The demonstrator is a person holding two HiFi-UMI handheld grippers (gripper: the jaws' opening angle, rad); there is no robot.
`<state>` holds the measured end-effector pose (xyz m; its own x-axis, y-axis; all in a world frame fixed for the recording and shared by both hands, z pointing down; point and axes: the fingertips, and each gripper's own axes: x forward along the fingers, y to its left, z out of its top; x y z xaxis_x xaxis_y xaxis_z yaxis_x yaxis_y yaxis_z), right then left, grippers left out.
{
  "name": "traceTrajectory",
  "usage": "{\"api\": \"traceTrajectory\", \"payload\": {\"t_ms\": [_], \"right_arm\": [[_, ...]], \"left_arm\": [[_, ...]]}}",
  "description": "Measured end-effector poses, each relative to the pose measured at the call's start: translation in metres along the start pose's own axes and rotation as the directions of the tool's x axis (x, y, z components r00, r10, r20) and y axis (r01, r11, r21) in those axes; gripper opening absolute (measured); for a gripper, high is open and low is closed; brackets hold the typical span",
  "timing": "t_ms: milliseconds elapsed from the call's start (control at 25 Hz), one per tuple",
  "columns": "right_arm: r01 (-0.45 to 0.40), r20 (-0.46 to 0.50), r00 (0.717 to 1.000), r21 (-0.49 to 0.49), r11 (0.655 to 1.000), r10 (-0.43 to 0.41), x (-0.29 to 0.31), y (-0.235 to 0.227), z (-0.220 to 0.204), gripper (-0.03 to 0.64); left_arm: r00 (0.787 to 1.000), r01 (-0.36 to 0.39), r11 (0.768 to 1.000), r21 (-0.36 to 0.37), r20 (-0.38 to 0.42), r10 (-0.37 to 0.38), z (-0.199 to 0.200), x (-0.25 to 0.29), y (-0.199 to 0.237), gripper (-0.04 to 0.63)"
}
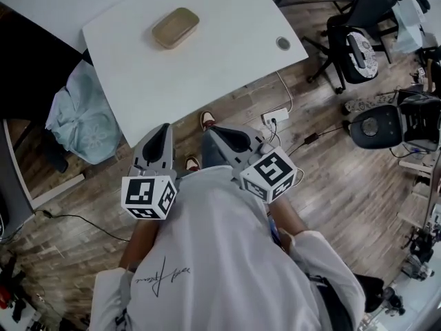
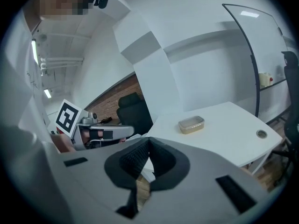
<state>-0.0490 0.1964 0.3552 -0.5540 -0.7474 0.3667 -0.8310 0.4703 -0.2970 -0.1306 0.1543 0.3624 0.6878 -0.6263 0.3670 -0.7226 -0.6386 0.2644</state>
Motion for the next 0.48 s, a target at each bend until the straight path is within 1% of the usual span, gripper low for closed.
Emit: {"api": "traceTrajectory", "payload": {"t_ms": [280, 480], "right_arm": [[-0.016, -0.004, 1.0, 0.0, 1.0, 0.016, 0.018, -0.057, 0.032, 0.009], [-0.024, -0.007, 1.0, 0.004, 1.0, 0.024, 0.028, -0.096, 0.047, 0.009]], "left_arm": [[0.999, -0.045, 0.999, -0.021, -0.003, 0.045, 0.026, 0.046, 0.009, 0.008], [0.995, -0.097, 0.995, -0.032, 0.003, 0.097, 0.038, 0.067, 0.014, 0.008]]}}
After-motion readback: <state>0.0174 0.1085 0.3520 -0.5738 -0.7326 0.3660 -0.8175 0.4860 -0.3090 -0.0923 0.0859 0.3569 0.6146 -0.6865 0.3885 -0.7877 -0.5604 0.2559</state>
